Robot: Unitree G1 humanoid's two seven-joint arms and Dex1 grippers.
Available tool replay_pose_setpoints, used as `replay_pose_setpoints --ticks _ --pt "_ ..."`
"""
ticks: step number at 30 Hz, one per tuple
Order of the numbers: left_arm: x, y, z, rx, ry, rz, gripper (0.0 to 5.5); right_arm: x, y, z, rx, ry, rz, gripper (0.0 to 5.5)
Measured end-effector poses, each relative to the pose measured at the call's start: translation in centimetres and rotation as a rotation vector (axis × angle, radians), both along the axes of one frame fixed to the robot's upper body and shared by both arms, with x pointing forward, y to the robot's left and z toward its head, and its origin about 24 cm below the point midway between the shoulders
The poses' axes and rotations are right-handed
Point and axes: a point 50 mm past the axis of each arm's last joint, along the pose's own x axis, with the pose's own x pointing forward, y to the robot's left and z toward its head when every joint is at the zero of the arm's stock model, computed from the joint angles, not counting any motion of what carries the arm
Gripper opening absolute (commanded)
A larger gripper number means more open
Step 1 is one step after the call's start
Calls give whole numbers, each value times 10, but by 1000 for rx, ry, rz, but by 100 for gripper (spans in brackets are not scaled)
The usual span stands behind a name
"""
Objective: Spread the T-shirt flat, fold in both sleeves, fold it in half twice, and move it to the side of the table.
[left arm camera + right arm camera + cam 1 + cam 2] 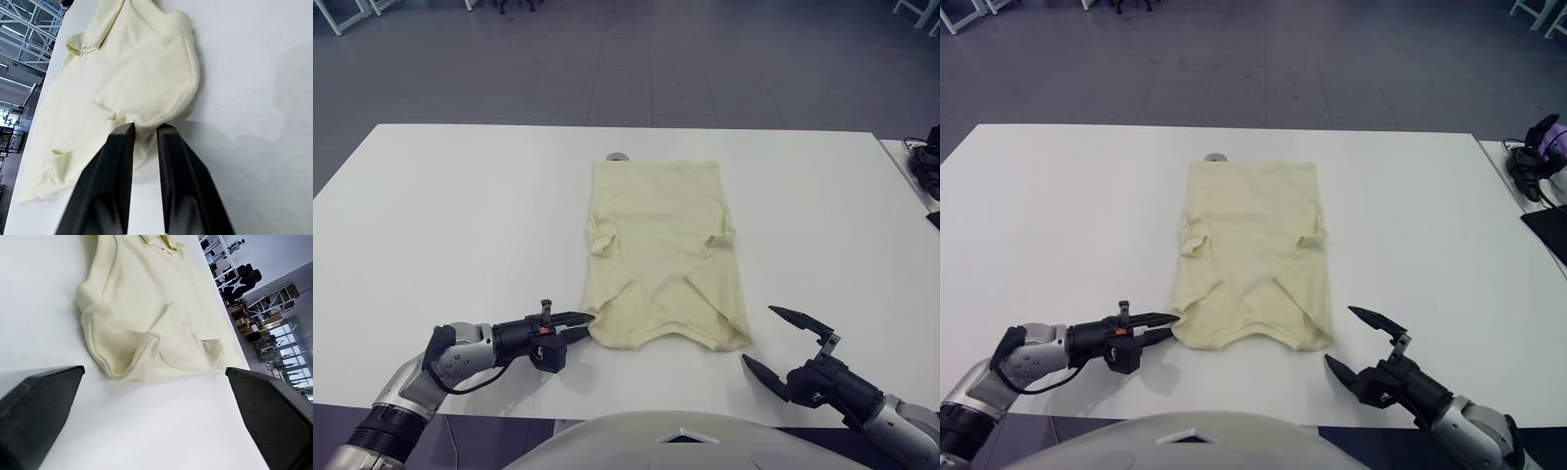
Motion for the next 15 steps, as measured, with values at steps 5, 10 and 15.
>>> replay_pose_setpoints --ticks 5,10,15 --pt "10 -4 5 -69 145 63 1 5 0 -3 45 35 17 540" --pt "30 -16 34 -205 255 98 1 10 10 -7 102 63 35 540" --pt "40 -19 48 -249 332 139 1 11 17 -8 120 77 34 540"
